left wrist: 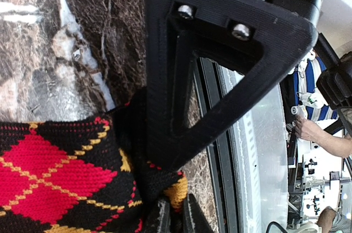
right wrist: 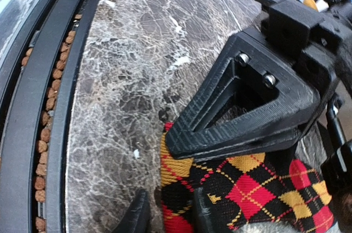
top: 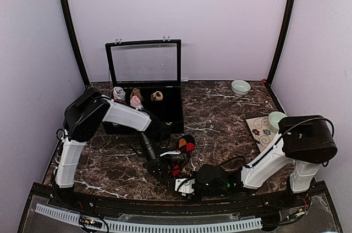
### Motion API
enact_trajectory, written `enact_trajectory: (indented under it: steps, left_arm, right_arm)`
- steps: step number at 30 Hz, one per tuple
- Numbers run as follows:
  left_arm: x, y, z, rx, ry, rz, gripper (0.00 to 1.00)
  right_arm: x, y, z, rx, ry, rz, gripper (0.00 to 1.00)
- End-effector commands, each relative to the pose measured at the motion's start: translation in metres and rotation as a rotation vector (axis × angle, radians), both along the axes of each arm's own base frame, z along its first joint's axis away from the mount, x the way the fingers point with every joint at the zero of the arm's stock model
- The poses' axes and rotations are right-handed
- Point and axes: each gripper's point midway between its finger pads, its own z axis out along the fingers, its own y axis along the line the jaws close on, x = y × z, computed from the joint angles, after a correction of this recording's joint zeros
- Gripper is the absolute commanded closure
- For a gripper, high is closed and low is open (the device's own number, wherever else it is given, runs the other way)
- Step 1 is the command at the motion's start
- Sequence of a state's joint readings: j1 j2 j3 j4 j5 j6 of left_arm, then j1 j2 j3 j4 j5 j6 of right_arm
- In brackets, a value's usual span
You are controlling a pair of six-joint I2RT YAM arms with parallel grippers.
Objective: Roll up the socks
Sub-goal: Roll the sock at the center of the board.
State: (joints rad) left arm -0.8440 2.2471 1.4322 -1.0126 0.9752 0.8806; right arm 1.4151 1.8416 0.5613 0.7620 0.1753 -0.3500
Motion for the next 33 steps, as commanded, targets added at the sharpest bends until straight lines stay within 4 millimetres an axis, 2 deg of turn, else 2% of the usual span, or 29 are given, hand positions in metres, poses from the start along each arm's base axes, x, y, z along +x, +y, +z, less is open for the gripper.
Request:
enact_trajectory:
  steps: [1, 3, 5, 10, 13, 19, 23, 27, 33]
  left_arm:
    - [0.002, 0.026, -0.037, 0.137, -0.075, -0.066, 0.91]
    - [0.003, 0.026, -0.037, 0.136, -0.077, -0.066, 0.9]
    - [0.003, 0.025, -0.037, 0.133, -0.081, -0.067, 0.89]
    - [0.004, 0.027, -0.037, 0.134, -0.091, -0.075, 0.88]
    - [0.005, 0.029, -0.039, 0.139, -0.108, -0.078, 0.87]
    - [0.018, 0.03, -0.037, 0.147, -0.225, -0.041, 0.76]
    - [0.03, 0.032, -0.021, 0.133, -0.326, 0.015, 0.73]
    - [0.048, 0.04, -0.002, 0.12, -0.457, 0.084, 0.72]
    - [0.081, 0.057, 0.027, 0.116, -0.664, 0.24, 0.71]
  right_arm:
    - [0.003, 0.001, -0.013, -0.028, 0.058, -0.003, 0.82]
    - [0.002, 0.003, -0.015, -0.035, 0.079, 0.003, 0.88]
    - [0.002, 0.006, -0.019, -0.04, 0.087, 0.001, 0.89]
    - [0.006, 0.006, -0.032, -0.079, 0.071, -0.012, 0.8]
    - [0.002, 0.001, -0.042, -0.111, 0.104, 0.006, 0.8]
    - [-0.01, -0.011, -0.064, -0.179, 0.239, 0.014, 0.93]
    - [-0.014, -0.017, -0.076, -0.212, 0.324, -0.017, 1.0]
    - [-0.021, -0.02, -0.088, -0.256, 0.396, -0.034, 1.0]
    - [-0.026, -0.028, -0.093, -0.256, 0.472, -0.079, 1.0]
